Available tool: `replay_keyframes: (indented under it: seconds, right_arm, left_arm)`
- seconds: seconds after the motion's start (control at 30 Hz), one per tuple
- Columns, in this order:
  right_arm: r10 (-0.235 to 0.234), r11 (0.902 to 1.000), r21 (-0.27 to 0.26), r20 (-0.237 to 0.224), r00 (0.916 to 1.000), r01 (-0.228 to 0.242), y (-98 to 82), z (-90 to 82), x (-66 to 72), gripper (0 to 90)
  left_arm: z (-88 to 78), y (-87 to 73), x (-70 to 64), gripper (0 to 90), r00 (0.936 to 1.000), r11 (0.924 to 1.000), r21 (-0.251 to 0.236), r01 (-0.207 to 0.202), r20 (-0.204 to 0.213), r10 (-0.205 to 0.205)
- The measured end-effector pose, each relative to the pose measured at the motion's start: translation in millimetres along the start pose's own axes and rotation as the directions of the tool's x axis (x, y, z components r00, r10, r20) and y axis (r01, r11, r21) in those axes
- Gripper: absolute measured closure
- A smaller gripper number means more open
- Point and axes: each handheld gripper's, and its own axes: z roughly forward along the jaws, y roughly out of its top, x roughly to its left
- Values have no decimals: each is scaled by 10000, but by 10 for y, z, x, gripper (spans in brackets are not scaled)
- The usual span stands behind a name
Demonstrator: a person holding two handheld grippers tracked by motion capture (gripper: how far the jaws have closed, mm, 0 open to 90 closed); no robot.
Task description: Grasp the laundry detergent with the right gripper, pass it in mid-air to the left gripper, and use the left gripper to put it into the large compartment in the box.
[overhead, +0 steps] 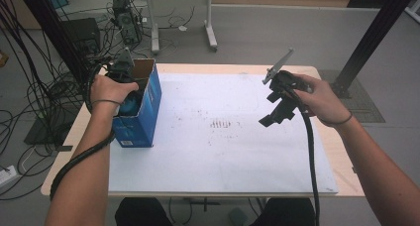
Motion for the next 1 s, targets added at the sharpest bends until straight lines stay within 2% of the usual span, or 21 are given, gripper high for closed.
replay_keyframes:
  seconds: [0.2,0.3,0.7,0.8,0.93,1.0]
  right_arm:
    - [-1,10000,4,24,10000,1,-1,-5,5,51]
    - [1,10000,-17,23,10000,-1,-3,-9,4,51]
    - [-40,10000,-5,45,10000,40,11,-33,20,52]
    - [-46,10000,-10,44,10000,46,13,-37,15,52]
    - [-15,10000,-16,71,10000,16,16,-50,10,51]
    - [4,10000,-43,62,10000,-4,15,-56,6,51]
  left_arm:
    - [-70,-5,-4,339,10000,10000,-47,24,-89,-24]
    - [-111,-7,-10,339,10000,9999,-130,26,1,-26]
    - [-430,-7,-37,319,9997,9991,-385,-200,110,204]
    - [-501,-15,-48,303,9990,9987,-416,-301,331,315]
    - [-616,-23,-60,298,9986,9974,-563,-443,259,458]
    - [-729,-26,-87,291,9981,9958,-721,-573,199,589]
